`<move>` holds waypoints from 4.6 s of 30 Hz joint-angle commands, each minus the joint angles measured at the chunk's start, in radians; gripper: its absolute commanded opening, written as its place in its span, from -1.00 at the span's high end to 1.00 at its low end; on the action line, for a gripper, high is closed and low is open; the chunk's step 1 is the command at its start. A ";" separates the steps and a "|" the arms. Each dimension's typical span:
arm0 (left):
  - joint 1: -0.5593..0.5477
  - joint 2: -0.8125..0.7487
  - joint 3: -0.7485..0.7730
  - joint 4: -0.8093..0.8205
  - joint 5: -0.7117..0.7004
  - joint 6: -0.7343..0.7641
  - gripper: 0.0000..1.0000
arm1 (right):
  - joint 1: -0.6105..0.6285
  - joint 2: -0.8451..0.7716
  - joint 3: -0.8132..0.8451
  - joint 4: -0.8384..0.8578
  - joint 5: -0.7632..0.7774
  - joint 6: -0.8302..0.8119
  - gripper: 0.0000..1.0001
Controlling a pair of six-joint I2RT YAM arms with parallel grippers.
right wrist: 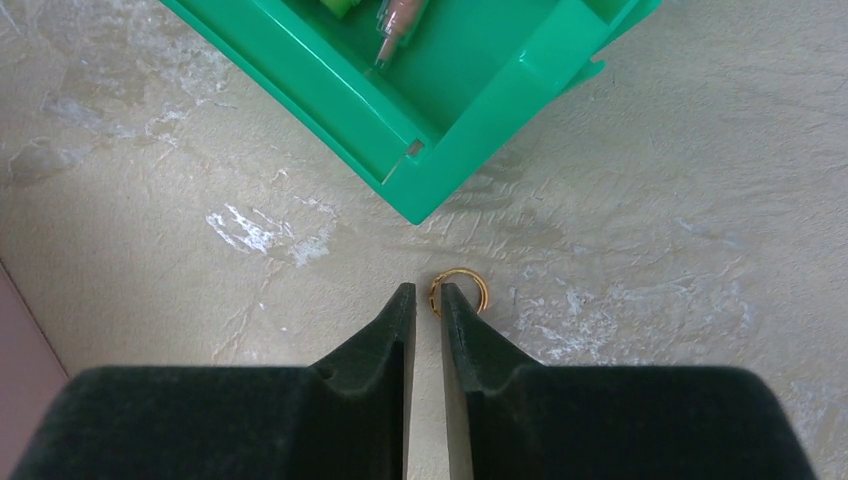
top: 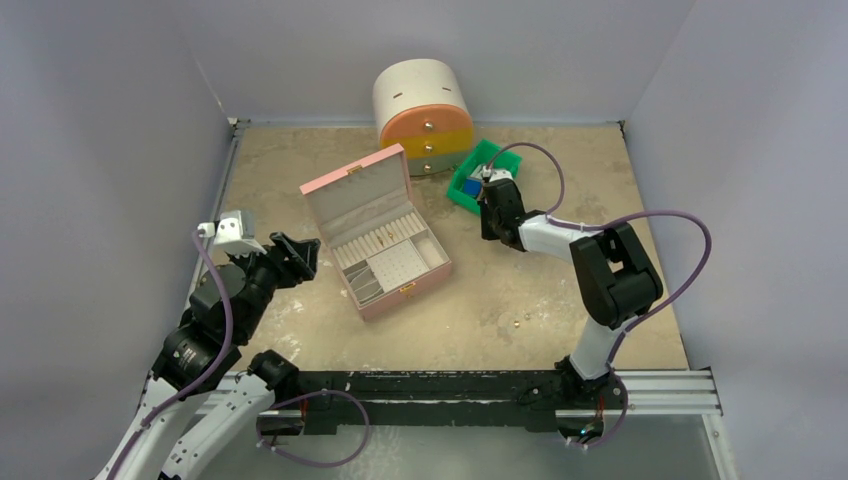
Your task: Organize the mixed jewelry
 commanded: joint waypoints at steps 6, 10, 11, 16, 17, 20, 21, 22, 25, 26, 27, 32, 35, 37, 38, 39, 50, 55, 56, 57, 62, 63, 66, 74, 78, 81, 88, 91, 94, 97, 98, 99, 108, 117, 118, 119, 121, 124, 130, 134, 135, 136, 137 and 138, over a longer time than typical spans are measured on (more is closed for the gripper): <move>0.010 0.003 -0.003 0.053 0.012 0.019 -0.33 | -0.002 0.010 0.016 0.020 0.006 0.026 0.71; 0.012 0.003 -0.001 0.054 0.014 0.019 -0.33 | -0.003 0.013 0.012 0.016 0.006 0.032 0.72; 0.012 0.003 -0.003 0.054 0.014 0.019 -0.33 | -0.003 0.012 0.011 0.016 0.006 0.033 0.72; 0.012 0.001 -0.002 0.055 0.016 0.019 -0.33 | -0.003 0.019 0.002 0.014 0.000 0.043 0.74; 0.012 0.001 -0.003 0.055 0.016 0.019 -0.33 | -0.003 0.019 -0.001 0.014 -0.003 0.044 0.76; 0.012 0.000 -0.004 0.054 0.017 0.019 -0.33 | -0.003 0.023 -0.011 0.014 -0.012 0.049 0.84; 0.012 0.000 -0.003 0.054 0.017 0.019 -0.33 | -0.003 0.023 -0.015 0.015 -0.014 0.051 0.84; 0.012 0.000 -0.003 0.053 0.017 0.019 -0.33 | -0.003 0.024 -0.019 0.015 -0.016 0.052 0.85; 0.012 0.000 -0.003 0.054 0.019 0.019 -0.33 | -0.003 0.029 -0.027 0.015 -0.029 0.055 0.88; 0.013 -0.001 -0.003 0.054 0.019 0.019 -0.33 | -0.003 0.029 -0.029 0.014 -0.034 0.057 0.90; 0.013 0.000 -0.003 0.054 0.020 0.019 -0.33 | -0.003 0.029 -0.031 0.014 -0.040 0.059 0.92; 0.012 -0.001 -0.003 0.054 0.021 0.019 -0.33 | -0.003 0.023 -0.048 0.013 -0.076 0.068 1.00; 0.012 -0.002 -0.003 0.055 0.023 0.019 -0.33 | -0.003 0.004 -0.062 0.013 -0.078 0.073 1.00; 0.012 -0.002 -0.003 0.056 0.024 0.019 -0.33 | -0.003 -0.017 -0.071 0.019 -0.079 0.069 1.00; 0.012 -0.003 -0.004 0.056 0.024 0.019 -0.34 | -0.003 -0.029 -0.077 0.020 -0.092 0.067 1.00; 0.012 -0.003 -0.003 0.056 0.025 0.019 -0.34 | -0.003 -0.043 -0.082 0.021 -0.103 0.062 1.00; 0.012 -0.006 -0.003 0.059 0.031 0.019 -0.33 | 0.026 -0.256 -0.135 -0.004 -0.234 0.013 1.00; 0.012 -0.003 -0.005 0.062 0.040 0.019 -0.33 | 0.098 -0.363 -0.142 -0.015 -0.271 -0.045 1.00; 0.012 -0.002 -0.004 0.062 0.043 0.019 -0.33 | 0.125 -0.382 -0.142 -0.017 -0.271 -0.064 1.00; 0.012 -0.002 -0.006 0.065 0.049 0.019 -0.33 | 0.159 -0.402 -0.139 -0.017 -0.273 -0.087 1.00; 0.012 0.025 0.003 0.066 0.085 0.016 -0.33 | 0.262 -0.499 -0.150 0.024 -0.362 -0.213 1.00; 0.012 0.036 0.008 0.061 0.093 0.016 -0.33 | 0.282 -0.519 -0.161 0.043 -0.384 -0.243 1.00; 0.012 0.072 0.034 0.043 0.131 0.022 -0.33 | 0.367 -0.573 -0.199 0.100 -0.422 -0.394 1.00; 0.012 0.159 0.108 0.013 0.318 0.034 -0.33 | 0.591 -0.631 -0.210 0.094 -0.496 -0.782 1.00; 0.013 0.204 0.136 -0.018 0.436 0.059 -0.33 | 0.661 -0.644 -0.192 0.030 -0.583 -1.017 1.00; 0.012 0.238 0.134 -0.037 0.532 0.081 -0.33 | 0.685 -0.645 -0.180 -0.013 -0.633 -1.159 1.00; 0.013 0.326 0.108 -0.068 0.761 0.125 -0.27 | 0.721 -0.637 -0.134 -0.085 -0.697 -1.367 1.00; 0.012 0.348 0.088 -0.056 0.846 0.121 -0.23 | 0.734 -0.625 -0.105 -0.128 -0.707 -1.435 1.00; 0.010 0.353 0.067 -0.030 0.906 0.103 -0.19 | 0.738 -0.611 -0.080 -0.148 -0.718 -1.467 1.00; 0.002 0.347 0.051 -0.012 0.946 0.086 -0.14 | 0.744 -0.593 -0.053 -0.174 -0.718 -1.488 1.00; -0.002 0.345 0.048 -0.011 0.951 0.083 -0.12 | 0.745 -0.588 -0.047 -0.178 -0.716 -1.492 1.00; -0.006 0.343 0.045 -0.012 0.951 0.083 -0.10 | 0.747 -0.585 -0.042 -0.181 -0.714 -1.497 1.00; -0.028 0.346 0.024 -0.027 0.945 0.081 0.08 | 0.768 -0.561 -0.010 -0.205 -0.667 -1.528 1.00; -0.043 0.363 0.022 -0.035 0.944 0.086 0.31 | 0.781 -0.558 -0.006 -0.202 -0.633 -1.542 1.00; -0.043 0.365 0.022 -0.036 0.947 0.086 0.34 | 0.782 -0.559 -0.007 -0.202 -0.630 -1.543 1.00; -0.043 0.366 0.021 -0.036 0.950 0.087 0.36 | 0.783 -0.560 -0.008 -0.201 -0.625 -1.545 1.00; -0.044 0.367 0.022 -0.035 0.954 0.086 0.39 | 0.784 -0.558 -0.009 -0.198 -0.616 -1.544 1.00; -0.045 0.368 0.022 -0.034 0.962 0.085 0.47 | 0.785 -0.559 -0.011 -0.196 -0.609 -1.545 1.00; -0.049 0.369 0.022 -0.027 0.980 0.082 0.58 | 0.788 -0.562 -0.015 -0.185 -0.587 -1.547 1.00; -0.052 0.373 0.020 -0.025 0.983 0.082 0.63 | 0.790 -0.566 -0.020 -0.172 -0.582 -1.548 1.00; -0.053 0.375 0.020 -0.025 0.983 0.082 0.65 | 0.790 -0.566 -0.020 -0.172 -0.580 -1.549 1.00; -0.054 0.376 0.020 -0.024 0.984 0.082 0.67 | 0.789 -0.566 -0.020 -0.172 -0.578 -1.549 1.00; -0.055 0.376 0.020 -0.025 0.985 0.082 0.68 | 0.789 -0.566 -0.019 -0.172 -0.577 -1.549 1.00; -0.055 0.377 0.020 -0.025 0.985 0.082 0.71 | 0.791 -0.566 -0.019 -0.172 -0.575 -1.550 1.00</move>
